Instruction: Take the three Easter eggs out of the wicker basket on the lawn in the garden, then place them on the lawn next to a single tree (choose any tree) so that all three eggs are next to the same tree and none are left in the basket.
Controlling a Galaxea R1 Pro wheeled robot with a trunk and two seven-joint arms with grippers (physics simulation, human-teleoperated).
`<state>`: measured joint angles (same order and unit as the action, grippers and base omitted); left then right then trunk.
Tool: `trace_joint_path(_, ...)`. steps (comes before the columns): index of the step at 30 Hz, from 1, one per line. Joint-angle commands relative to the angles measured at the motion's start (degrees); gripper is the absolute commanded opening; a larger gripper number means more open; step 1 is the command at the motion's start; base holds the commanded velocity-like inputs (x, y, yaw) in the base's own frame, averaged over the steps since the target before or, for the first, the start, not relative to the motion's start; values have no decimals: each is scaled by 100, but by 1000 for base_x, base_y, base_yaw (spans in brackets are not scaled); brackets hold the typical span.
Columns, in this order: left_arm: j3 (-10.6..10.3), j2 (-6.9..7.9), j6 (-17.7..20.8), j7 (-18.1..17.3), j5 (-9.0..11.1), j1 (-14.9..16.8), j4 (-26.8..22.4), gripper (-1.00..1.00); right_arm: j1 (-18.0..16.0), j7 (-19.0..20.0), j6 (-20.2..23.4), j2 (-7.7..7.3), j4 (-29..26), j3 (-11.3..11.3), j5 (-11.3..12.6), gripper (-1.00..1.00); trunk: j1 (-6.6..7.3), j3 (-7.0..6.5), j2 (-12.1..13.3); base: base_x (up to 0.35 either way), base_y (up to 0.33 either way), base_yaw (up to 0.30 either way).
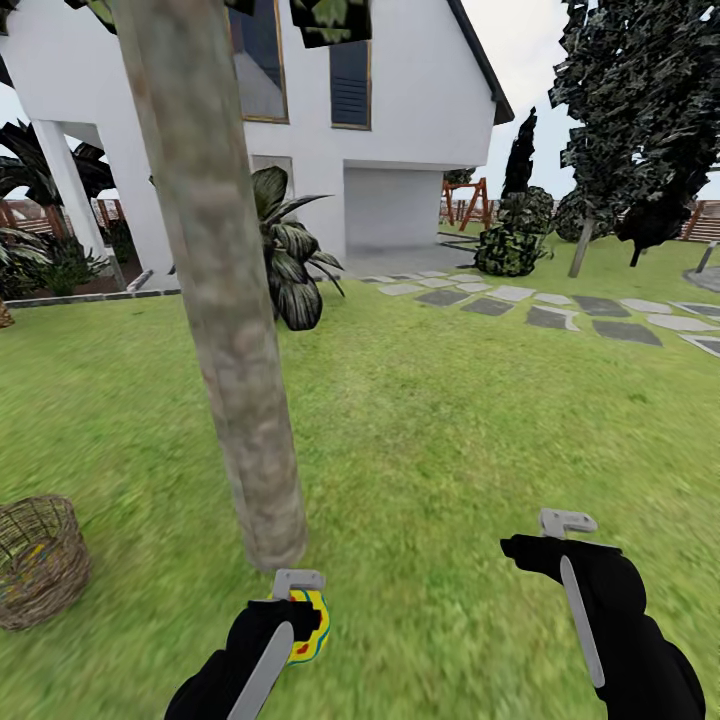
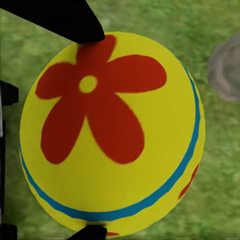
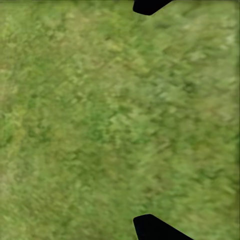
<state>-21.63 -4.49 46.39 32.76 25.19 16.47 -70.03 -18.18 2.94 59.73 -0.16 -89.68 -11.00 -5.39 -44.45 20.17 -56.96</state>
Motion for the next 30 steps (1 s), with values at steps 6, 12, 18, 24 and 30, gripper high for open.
trace_joint_path(6,-9,-6,5,42,81,5,-57,-100,-3,31,27,-4,-5,1,-50,100,0,7,-5,0,-17,0)
trace_joint_path(12,-8,-16,5,28,90,5,-107,-100,-4,31,27,-5,-5,1,-50,100,-66,61,-125,0,-1,0)
trace_joint_path(18,-8,-12,-110,16,99,5,-85,-100,-3,31,27,-9,-5,1,-50,100,-198,169,-366,0,0,0)
trace_joint_path(24,-8,-3,-246,6,93,5,-31,-100,-3,33,27,-3,-5,175,-42,100,-330,276,-606,0,0,0)
trace_joint_path(30,-8,1,-426,3,60,5,26,-100,-5,33,27,-5,-7,243,-41,100,-462,384,-847,0,0,0)
